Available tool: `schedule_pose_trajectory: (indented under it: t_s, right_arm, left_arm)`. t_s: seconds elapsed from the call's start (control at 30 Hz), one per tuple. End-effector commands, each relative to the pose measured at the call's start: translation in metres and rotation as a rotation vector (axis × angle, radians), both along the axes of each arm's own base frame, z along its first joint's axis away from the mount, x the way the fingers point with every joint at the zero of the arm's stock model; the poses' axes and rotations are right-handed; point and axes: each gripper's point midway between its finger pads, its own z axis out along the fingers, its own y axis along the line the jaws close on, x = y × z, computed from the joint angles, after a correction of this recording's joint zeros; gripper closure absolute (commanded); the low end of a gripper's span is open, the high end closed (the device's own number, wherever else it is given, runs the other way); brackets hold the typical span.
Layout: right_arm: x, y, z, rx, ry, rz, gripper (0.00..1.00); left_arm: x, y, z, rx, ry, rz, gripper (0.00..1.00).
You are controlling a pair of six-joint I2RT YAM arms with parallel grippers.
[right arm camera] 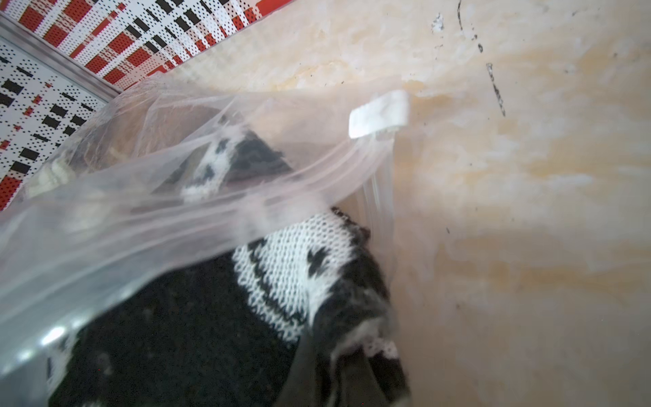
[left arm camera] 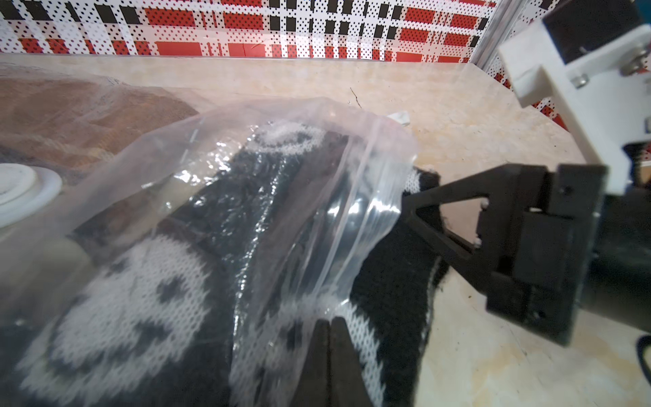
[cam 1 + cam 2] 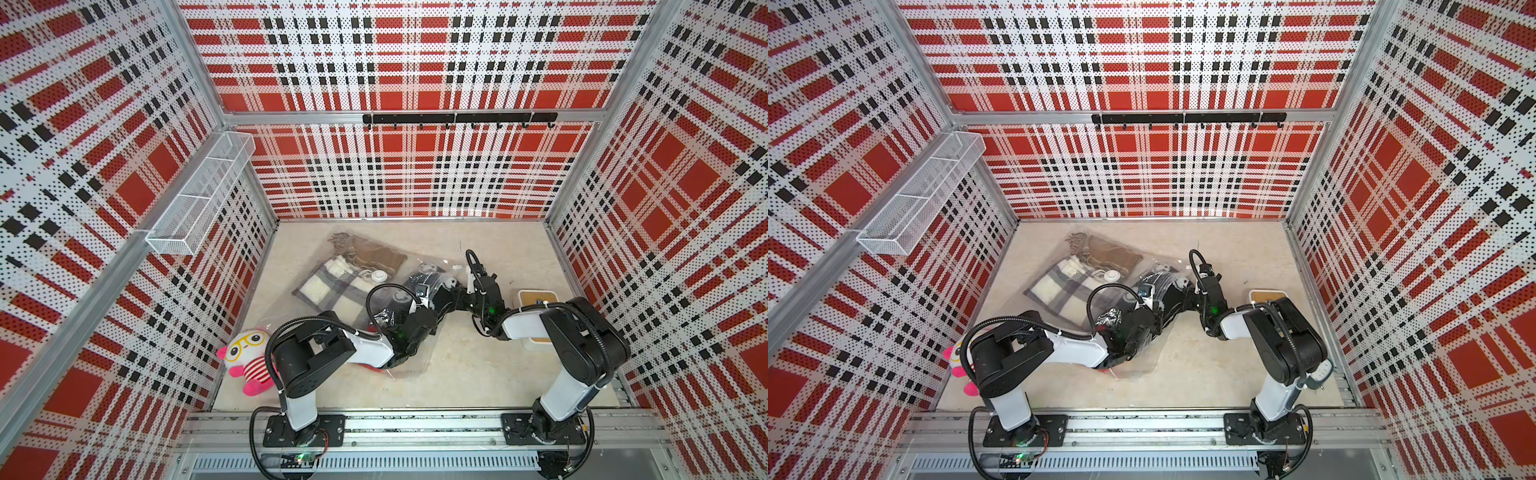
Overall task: Take the scarf out of the vacuum bag
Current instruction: Take out the scarf from the vacuum bag.
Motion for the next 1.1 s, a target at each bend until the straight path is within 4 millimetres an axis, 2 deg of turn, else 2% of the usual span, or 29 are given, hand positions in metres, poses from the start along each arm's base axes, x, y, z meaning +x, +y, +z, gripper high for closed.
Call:
schedule_pose_trajectory:
  t_s: [0.0,0.03,0.07,0.13,0.27,0.3,0.43,0.57,0.67,0.73,0.83,0.9,1.0,1.07]
  right_arm:
    - [-0.023,0.008,-0.010,0.034,0.064,0.058,0.97]
    - [-0.024,0.008,-0.009,0.033,0.062,0.064,0.94]
    - [-0.023,0.007,-0.008,0.022,0.057,0.068,0.85]
    - [-0.020,-0.001,-0.004,0.003,0.064,0.049,0.58]
    - [-0.013,-0.023,0.020,0.008,0.032,-0.010,0.17]
    - [-0.011,-0.027,0.022,-0.002,0.037,-0.022,0.15]
    - [0.005,-0.027,0.029,0.015,0.028,-0.009,0.13]
    - [0.024,-0.010,0.013,-0.005,0.044,0.090,0.17]
    - [0.031,0.004,0.000,0.026,0.078,0.137,0.26]
    - [0.027,0.009,-0.007,0.048,0.096,0.154,0.29]
    - [0.019,0.013,-0.010,0.075,0.076,0.166,0.29]
    - [0.020,0.016,-0.019,0.073,0.099,0.179,0.30]
    - [0.016,0.017,-0.028,0.088,0.119,0.178,0.36]
    - [0.008,0.015,-0.029,0.122,0.123,0.164,0.46]
  left_arm:
    - [0.004,0.005,-0.003,-0.005,-0.007,0.024,1.00]
    - [0.004,0.004,-0.003,-0.005,-0.007,0.022,1.00]
    - [0.003,0.004,-0.003,-0.005,-0.007,0.020,1.00]
    - [0.003,0.004,-0.004,-0.003,-0.007,0.018,1.00]
    - [0.002,0.005,-0.006,0.003,-0.003,0.015,1.00]
    - [0.002,0.005,-0.006,0.003,-0.004,0.016,1.00]
    - [0.001,0.004,-0.005,-0.003,-0.005,0.010,1.00]
    - [-0.001,0.002,-0.006,-0.002,-0.004,0.004,1.00]
    - [-0.003,0.003,-0.007,0.001,-0.004,0.007,1.00]
    - [-0.003,0.005,-0.007,0.000,-0.003,0.011,1.00]
    - [-0.003,0.005,-0.009,0.001,-0.002,0.011,1.00]
    - [-0.002,0.004,-0.010,0.003,-0.001,0.008,1.00]
    - [-0.003,0.004,-0.011,0.002,0.002,0.007,1.00]
    - [-0.003,0.005,-0.012,0.001,0.003,0.008,1.00]
